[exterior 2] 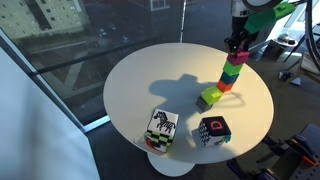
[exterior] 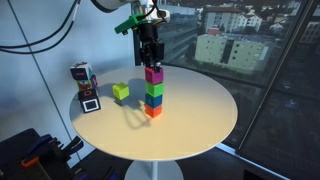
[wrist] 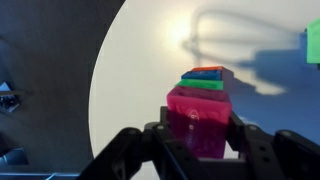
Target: Put the pink block on top of the green block
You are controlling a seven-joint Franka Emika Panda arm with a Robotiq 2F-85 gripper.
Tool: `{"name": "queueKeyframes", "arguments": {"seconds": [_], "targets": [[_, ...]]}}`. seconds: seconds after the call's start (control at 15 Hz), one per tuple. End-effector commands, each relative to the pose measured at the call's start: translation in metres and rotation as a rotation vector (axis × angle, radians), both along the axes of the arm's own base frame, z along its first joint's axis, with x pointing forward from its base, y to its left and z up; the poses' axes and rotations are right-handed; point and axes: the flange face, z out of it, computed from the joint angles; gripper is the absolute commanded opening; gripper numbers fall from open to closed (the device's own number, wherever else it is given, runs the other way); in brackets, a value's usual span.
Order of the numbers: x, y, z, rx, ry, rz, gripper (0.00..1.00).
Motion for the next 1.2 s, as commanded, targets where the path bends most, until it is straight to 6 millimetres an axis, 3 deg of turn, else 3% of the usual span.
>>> {"name": "queueKeyframes", "arguments": {"seconds": [0.0,0.07,0.13,0.27,0.33,0.47,0.6,1.13], "targets": [[0.005,-0.003,0.004,-0.010,0.017,0.000,0.28],[0.005,-0.003,0.004,-0.010,0.019,-0.001,0.28],[0.005,-0.003,0.004,-0.010,0.020,-0.002,0.50],[0.005,-0.003,0.003,-0.010,0.021,-0.003,0.77],[0.005,-0.003,0.003,-0.010,0.021,-0.003,0.79],[0.004,-0.003,0.004,-0.009,0.021,-0.002,0.95],[0.004,-0.003,0.005,-0.008,0.019,-0.001,1.00],[-0.001,0.001,0.017,0.065,0.000,0.037,1.00]]}}
